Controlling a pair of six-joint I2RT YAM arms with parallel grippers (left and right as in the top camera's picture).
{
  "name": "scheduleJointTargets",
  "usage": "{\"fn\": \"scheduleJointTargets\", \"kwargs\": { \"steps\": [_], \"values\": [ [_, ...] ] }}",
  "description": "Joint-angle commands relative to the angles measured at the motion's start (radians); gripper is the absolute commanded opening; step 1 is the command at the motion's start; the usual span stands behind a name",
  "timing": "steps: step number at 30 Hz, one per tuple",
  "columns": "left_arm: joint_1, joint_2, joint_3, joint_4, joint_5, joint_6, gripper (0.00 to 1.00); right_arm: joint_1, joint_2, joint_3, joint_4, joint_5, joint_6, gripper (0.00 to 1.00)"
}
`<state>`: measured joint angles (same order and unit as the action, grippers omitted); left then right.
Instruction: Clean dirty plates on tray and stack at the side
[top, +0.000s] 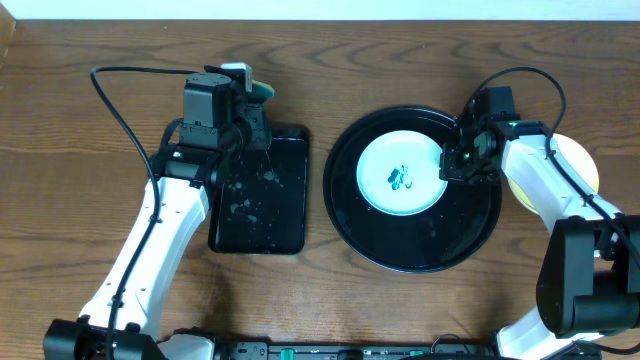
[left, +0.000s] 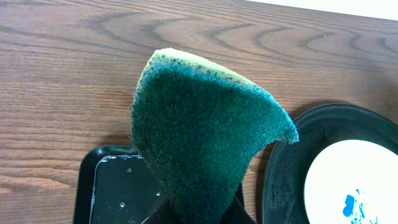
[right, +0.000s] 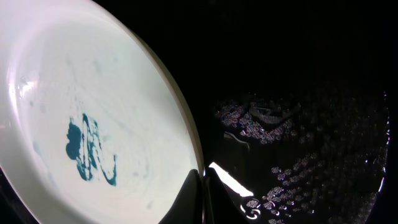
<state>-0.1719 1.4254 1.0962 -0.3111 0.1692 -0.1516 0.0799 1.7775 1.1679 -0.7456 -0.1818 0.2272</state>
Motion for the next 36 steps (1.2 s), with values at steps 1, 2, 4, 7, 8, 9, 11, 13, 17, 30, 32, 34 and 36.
{"fn": "scheduleJointTargets", "kwargs": {
  "steps": [1, 2, 4, 7, 8, 9, 11, 13, 17, 30, 32, 34, 36],
  "values": [
    [0.002, -0.014, 0.022, 0.002, -0.01, 0.02, 0.07, 0.014, 0.01, 0.012, 0.001, 0.01, 0.011, 0.01],
    [0.002, -0.013, 0.021, 0.0, -0.01, 0.02, 0.08, 0.014, 0.01, 0.012, 0.001, 0.01, 0.011, 0.01],
    [0.002, -0.01, 0.021, -0.006, -0.01, 0.02, 0.07, 0.014, 0.01, 0.012, 0.001, 0.01, 0.011, 0.01],
    [0.002, 0.0, 0.021, -0.026, -0.01, 0.02, 0.07, 0.014, 0.01, 0.012, 0.001, 0.01, 0.011, 0.01],
    [0.002, 0.005, 0.021, -0.035, -0.01, 0.02, 0.08, 0.014, 0.01, 0.012, 0.001, 0.009, 0.011, 0.01],
    [0.002, 0.012, 0.021, -0.047, -0.01, 0.02, 0.08, 0.014, 0.01, 0.012, 0.001, 0.009, 0.011, 0.01],
    [0.002, 0.03, 0.021, -0.067, -0.01, 0.02, 0.08, 0.014, 0.01, 0.012, 0.001, 0.009, 0.011, 0.01],
    [0.002, 0.058, 0.021, -0.095, -0.01, 0.019, 0.07, 0.014, 0.01, 0.012, 0.001, 0.009, 0.011, 0.01],
    [0.002, 0.14, 0.021, -0.169, -0.009, 0.016, 0.07, 0.014, 0.01, 0.012, 0.0, 0.009, 0.011, 0.01],
    [0.002, 0.323, 0.022, -0.317, 0.003, -0.003, 0.07, 0.014, 0.01, 0.012, -0.003, 0.009, 0.011, 0.01],
    [0.002, 0.307, 0.029, -0.32, 0.022, -0.003, 0.07, 0.014, 0.01, 0.012, -0.004, 0.008, 0.012, 0.01],
    [0.002, 0.278, 0.04, -0.321, 0.056, -0.003, 0.07, 0.018, 0.01, 0.012, -0.008, 0.008, 0.012, 0.01],
    [0.002, 0.24, 0.055, -0.316, 0.087, -0.023, 0.07, 0.027, 0.01, 0.009, -0.009, 0.004, 0.012, 0.01]
  ]
}}
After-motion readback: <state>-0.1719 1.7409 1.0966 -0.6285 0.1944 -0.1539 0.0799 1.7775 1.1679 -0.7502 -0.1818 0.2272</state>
